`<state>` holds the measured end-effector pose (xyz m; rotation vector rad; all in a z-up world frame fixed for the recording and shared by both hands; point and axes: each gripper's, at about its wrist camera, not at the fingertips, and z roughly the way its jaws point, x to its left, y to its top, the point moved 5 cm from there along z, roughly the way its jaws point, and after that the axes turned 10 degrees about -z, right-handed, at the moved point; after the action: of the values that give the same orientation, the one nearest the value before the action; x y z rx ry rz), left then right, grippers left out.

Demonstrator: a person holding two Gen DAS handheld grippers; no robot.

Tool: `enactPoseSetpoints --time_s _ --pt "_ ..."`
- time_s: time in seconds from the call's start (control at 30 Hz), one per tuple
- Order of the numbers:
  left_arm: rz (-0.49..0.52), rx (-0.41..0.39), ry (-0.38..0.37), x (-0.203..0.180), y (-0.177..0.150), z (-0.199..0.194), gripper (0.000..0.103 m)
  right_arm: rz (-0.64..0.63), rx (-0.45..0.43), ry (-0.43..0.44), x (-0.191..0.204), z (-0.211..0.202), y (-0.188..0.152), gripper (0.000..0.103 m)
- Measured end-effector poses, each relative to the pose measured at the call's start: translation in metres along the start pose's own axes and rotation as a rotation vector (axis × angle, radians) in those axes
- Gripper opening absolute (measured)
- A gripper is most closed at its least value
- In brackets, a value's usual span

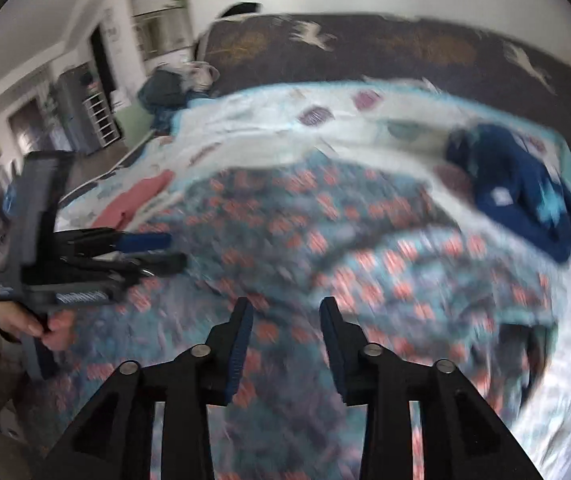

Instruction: Fold small clothes

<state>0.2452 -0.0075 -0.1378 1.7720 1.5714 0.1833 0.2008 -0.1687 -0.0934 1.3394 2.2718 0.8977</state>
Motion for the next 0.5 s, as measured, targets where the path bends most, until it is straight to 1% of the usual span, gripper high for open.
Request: enactPoseSetpoints --time_s 0.1,0.17,0.23,0.27,0.3,0.33,0.37,0.4,0.43,0.5 --pt "0.007 0.029 -0.054 -0.012 0.002 0.006 0.055 0.140 0.020 -0.042 -0.036 -0.011 -0.021 0.047" --pt "0.012 0.045 -0.087 -0.025 0.009 0.016 0.055 0.200 0.021 -0.100 -0.060 -0.020 -0.030 0.047" --pt "0.004 0.087 -0.095 -0.033 0.015 0.030 0.056 0.226 0.025 -0.157 -0.077 -0.027 -0.035 0.048" --pt "-0.011 0.124 -0.080 -0.036 0.019 0.044 0.056 0.233 0.035 -0.197 -0.087 -0.027 -0.039 0.049" --pt "-0.026 0.152 -0.081 -0.037 0.021 0.056 0.055 0.237 0.050 -0.245 -0.095 -0.029 -0.044 0.052" --pt "-0.036 0.173 -0.086 -0.039 0.021 0.063 0.051 0.241 0.064 -0.287 -0.100 -0.031 -0.049 0.054" --pt "-0.060 0.205 -0.095 -0.041 0.021 0.076 0.021 0.248 0.076 -0.320 -0.106 -0.036 -0.056 0.058" --pt "-0.073 0.218 -0.096 -0.042 0.022 0.081 0.007 0.267 0.093 -0.359 -0.116 -0.036 -0.063 0.059" --pt "-0.091 0.210 -0.096 -0.044 0.024 0.083 0.006 0.285 0.105 -0.383 -0.124 -0.034 -0.067 0.059" --pt "-0.107 0.162 -0.136 -0.053 0.033 0.070 0.005 0.325 0.134 -0.433 -0.141 -0.031 -0.077 0.059"
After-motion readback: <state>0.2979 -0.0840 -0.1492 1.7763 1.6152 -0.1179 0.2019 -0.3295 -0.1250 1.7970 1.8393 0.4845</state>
